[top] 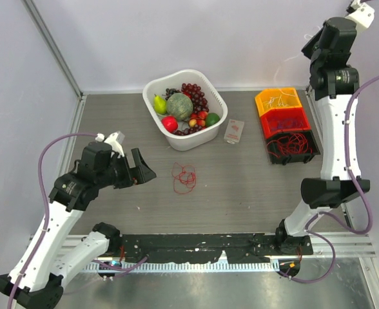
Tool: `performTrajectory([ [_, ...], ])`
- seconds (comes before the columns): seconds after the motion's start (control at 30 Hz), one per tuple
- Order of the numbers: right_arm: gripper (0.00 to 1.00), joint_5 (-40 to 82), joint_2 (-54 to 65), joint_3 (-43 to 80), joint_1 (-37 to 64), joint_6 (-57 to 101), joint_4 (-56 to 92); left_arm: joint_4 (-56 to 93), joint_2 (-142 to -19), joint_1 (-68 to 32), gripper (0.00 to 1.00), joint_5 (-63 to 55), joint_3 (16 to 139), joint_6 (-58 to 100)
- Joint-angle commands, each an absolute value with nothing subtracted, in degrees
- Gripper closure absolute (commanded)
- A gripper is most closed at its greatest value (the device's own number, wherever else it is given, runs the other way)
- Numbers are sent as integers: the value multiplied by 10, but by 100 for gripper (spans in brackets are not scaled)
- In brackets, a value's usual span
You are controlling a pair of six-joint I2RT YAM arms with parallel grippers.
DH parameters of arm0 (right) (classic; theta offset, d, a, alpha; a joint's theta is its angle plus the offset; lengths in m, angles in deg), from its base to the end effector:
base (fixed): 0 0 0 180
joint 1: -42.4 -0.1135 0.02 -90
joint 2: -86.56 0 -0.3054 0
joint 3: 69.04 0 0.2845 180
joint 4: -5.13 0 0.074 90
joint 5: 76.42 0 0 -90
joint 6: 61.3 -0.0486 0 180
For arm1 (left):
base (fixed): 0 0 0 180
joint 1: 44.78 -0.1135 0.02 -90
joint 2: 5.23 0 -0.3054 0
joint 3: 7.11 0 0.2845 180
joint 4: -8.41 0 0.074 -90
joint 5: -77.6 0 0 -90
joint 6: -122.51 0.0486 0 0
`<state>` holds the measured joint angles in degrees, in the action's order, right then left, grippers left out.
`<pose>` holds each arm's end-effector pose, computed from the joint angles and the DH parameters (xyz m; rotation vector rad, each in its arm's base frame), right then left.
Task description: Untangle the cables
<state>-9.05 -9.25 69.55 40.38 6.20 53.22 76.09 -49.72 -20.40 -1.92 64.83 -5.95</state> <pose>0.3785 -0.0054 0.5996 0.5821 1.5507 -0.0033 0.1308 -0.0690 0.3800 -0.1913 2.3754 -0.7621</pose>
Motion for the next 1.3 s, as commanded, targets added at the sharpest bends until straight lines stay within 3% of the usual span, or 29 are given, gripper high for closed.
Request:
performTrajectory([
  [0.0, 99, -51, -130, 752, 451, 44, 513, 760, -497, -203, 10, -29, 666, -43],
  [0.43, 99, -15, -227, 754, 481, 64, 475, 732, -540, -203, 10, -10, 665, -32],
  [0.83, 99, 2, -198, 557, 481, 66, 386, 726, -564, -203, 9, -18, 678, -16],
  [1.27, 99, -65, -216, 571, 481, 128, 414, 732, -591, -203, 9, -8, 698, -9],
])
